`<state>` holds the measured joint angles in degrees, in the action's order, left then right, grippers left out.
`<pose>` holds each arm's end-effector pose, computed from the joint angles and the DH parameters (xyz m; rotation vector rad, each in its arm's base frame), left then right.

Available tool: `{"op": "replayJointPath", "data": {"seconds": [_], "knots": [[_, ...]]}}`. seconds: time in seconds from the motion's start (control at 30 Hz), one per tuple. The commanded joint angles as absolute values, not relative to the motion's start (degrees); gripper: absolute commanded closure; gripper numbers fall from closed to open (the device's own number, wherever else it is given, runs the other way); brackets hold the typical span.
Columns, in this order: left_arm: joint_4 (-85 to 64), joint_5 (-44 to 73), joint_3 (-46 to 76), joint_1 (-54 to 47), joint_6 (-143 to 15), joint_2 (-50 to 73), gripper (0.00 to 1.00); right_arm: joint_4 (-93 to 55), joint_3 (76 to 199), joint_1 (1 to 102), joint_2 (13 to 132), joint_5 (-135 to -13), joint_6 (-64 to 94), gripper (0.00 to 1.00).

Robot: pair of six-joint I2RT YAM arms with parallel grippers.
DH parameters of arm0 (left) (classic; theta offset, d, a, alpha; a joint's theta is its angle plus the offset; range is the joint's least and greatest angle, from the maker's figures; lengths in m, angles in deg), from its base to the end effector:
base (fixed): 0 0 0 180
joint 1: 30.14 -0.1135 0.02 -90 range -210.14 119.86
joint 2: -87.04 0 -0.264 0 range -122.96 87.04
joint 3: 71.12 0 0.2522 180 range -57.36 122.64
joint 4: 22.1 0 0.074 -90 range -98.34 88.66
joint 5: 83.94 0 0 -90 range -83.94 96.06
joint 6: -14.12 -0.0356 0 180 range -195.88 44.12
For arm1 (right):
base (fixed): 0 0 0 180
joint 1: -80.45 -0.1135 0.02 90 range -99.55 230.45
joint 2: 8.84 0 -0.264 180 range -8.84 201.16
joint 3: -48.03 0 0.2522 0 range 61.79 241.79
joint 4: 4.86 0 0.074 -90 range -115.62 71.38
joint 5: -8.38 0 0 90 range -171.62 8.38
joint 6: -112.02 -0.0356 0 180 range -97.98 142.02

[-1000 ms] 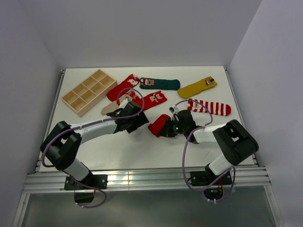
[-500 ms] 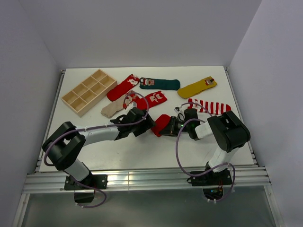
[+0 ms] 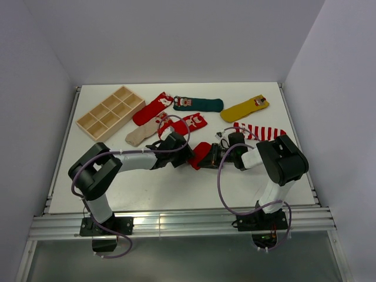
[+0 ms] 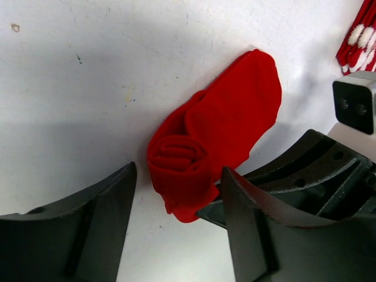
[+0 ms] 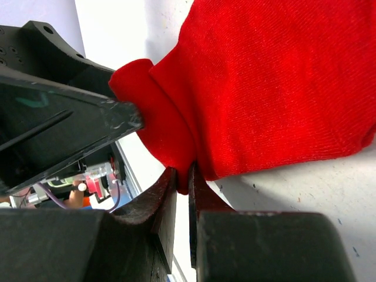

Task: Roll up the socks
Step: Roll the sock at the center of the board.

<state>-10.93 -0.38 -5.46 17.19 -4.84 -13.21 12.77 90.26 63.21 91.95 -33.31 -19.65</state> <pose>0.2408 -0.2553 0.1518 -0.5775 2.4690 -0.8119 0.2545 0.1068 0.0937 0.0275 2.4383 1.4691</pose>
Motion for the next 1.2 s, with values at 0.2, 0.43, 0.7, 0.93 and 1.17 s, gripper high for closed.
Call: {"op": "replayJointPath", "data": {"seconds": [0.2, 0.43, 0.7, 0.93, 1.17], "knots": [[-7.04, -3.33, -3.92, 17.50, -2.32, -15.70, 0.46, 5.81, 91.23, 63.92, 94.17, -39.52, -16.04, 1.00], [-4.04, -6.59, -4.89, 17.50, 0.75, -14.91, 0.41, 5.11, 91.32, 63.92, 94.34, -39.96, -15.51, 1.00], [-1.67, -8.18, -3.84, 17.50, 3.92, -15.35, 0.42, 4.67, 91.14, 63.92, 94.34, -40.58, -15.07, 1.00], [-0.70, -7.65, -2.78, 17.67, 4.01, -16.93, 0.60, 4.49, 90.79, 63.92, 93.82, -41.36, -14.99, 1.00], [1.14, -7.48, -0.76, 18.46, 2.43, -17.90, 0.83, 2.74, 90.79, 63.66, 92.06, -43.03, -14.02, 0.99]]}}
